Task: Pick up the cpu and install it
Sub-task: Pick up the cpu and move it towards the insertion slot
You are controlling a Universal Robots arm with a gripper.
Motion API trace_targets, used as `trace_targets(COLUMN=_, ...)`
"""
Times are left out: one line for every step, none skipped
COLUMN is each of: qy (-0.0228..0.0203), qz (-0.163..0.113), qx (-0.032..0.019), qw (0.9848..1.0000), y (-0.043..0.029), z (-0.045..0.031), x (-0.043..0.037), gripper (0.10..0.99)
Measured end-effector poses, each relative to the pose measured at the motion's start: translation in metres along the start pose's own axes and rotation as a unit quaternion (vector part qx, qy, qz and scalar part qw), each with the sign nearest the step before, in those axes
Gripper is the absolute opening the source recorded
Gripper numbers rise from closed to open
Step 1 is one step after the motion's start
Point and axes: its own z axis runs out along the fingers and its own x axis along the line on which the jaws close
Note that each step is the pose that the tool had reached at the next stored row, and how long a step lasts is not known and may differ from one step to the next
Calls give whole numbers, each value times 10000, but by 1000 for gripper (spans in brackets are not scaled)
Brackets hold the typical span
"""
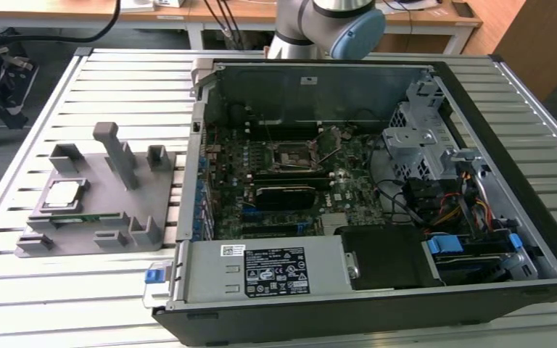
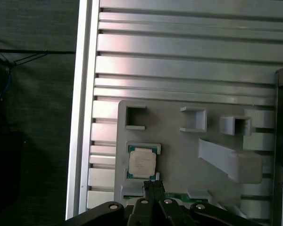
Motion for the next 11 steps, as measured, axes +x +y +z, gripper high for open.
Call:
trace_targets(qy=0, qz=0, qx=2, qw=10000, y=0, z=6, x=0, gripper=106)
trace_targets(qy=0, qz=0, qx=3, qw=10000, y=0, z=11, x=1, gripper=106)
trace_targets(qy=1, qz=0, qx=5, qw=10000, y=0, z=15, x=1, gripper=106)
trace_targets(qy=1, qz=0, qx=7, qw=10000, y=0, z=19, x=1, gripper=106)
trace_targets(qy=0, qz=0, qx=8, qw=10000, y=-1, z=24, x=2, gripper=106)
trace_targets(qy=1, qz=0, qx=10, qw=10000, y=-1, z=28, x=3, gripper=114)
trace_targets(qy=1, qz=0, qx=12, qw=10000, y=-1, z=32, x=3, gripper=169)
trace_targets(qy=1, qz=0, qx=13, qw=10000, y=-1, z=36, x=4, gripper=169)
trace_targets(qy=0, qz=0, qx=15, qw=10000, y=-1, z=40, x=4, gripper=231)
trace_targets(qy=0, qz=0, qx=17, qw=10000, y=-1, z=45, x=5, gripper=290)
trace_targets(qy=0, qz=0, qx=18, qw=10000, y=-2, z=51, x=6, gripper=290)
